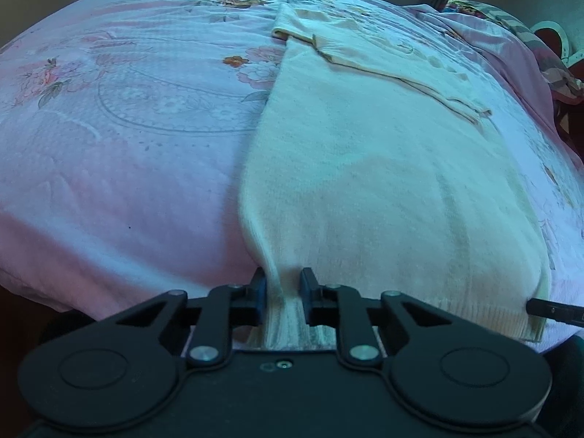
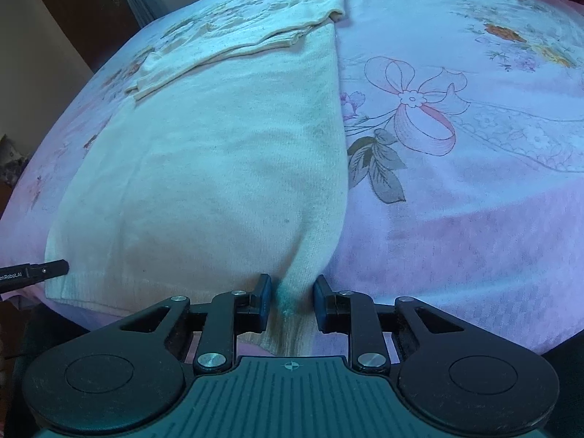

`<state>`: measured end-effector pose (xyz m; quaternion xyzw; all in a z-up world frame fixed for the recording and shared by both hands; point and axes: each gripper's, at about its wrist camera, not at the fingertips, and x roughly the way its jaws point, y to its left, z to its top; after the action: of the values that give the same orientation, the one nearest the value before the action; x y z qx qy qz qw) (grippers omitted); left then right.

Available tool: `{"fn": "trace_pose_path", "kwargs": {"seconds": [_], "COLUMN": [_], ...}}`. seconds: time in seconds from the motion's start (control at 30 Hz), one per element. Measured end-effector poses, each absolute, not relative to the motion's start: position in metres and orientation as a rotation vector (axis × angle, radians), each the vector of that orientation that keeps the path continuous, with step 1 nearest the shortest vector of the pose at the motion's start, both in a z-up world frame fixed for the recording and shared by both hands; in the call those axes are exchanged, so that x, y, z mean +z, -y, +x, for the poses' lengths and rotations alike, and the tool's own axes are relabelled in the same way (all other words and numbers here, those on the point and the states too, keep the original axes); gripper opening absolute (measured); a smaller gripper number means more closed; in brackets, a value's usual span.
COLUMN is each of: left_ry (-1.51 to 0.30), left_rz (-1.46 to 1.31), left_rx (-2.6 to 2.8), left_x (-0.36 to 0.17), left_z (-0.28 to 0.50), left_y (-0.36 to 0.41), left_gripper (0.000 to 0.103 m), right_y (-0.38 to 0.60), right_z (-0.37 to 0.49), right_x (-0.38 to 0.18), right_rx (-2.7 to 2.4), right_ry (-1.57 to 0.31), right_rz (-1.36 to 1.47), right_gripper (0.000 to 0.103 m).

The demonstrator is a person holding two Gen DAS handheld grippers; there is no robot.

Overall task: Fold small clothes
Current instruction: 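Move both open grippers to the ribbed sweater hem, then close both grippers on the hem and lift it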

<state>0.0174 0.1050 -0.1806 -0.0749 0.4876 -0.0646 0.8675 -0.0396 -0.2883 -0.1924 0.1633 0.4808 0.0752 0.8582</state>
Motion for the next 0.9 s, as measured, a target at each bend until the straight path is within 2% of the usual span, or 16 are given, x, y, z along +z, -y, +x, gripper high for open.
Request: {"fn": "trace_pose_path", "kwargs": {"seconds": [0.13,0.4,0.43,0.5,0.53,0.57,0.6,0.9], "left_ry": [-1.050,-1.072,-1.072,-1.065,-1.067,-1.067,-1.062,-0.954], "left_rz": [-0.195,-0.242,-0.240,-0.228,-0.230,-0.242,-0.245,-0.303], "left_rx": [-0.142,-0.160,-0.162,-0.174,-0.181,-0.190,-0.193,-0.285], "left_x": [-0.183,-0.187,-0.188,-0.188,-0.188,-0.188,-0.186,-0.143], "left_z": [0.020,0.017,0.016,0.016,0.016,0.016,0.015,0.022], "left_y": [-0.111,-0.120,-0.119,-0.115,-0.114,-0.113,-0.113,-0.105], "left_gripper": [0.025,0.027,0.025,0.018,0.011,0.008,0.006,0.005], "right_y": [0.286,0.296,0.296,0.295,0.294,0.294,0.295,0.317], "right_z": [-0.040,-0.041,-0.041,-0.040,-0.039,-0.039,-0.039,-0.042], "right_x": [-0.192,-0.193,-0.193,-0.194,-0.195,-0.194,-0.194,-0.166], "right_rx": [0.157,0.143,0.144,0.149,0.146,0.143,0.157,0.223], "right_ry": [-1.006,-1.019,-1.020,-1.021,-1.022,-1.020,-1.020,-0.932], "right_rz": [0.330,0.396,0.409,0.409,0.403,0.410,0.429,0.607], "right_gripper": [0.024,0.025,0.029,0.031,0.030,0.025,0.005,0.005]}}
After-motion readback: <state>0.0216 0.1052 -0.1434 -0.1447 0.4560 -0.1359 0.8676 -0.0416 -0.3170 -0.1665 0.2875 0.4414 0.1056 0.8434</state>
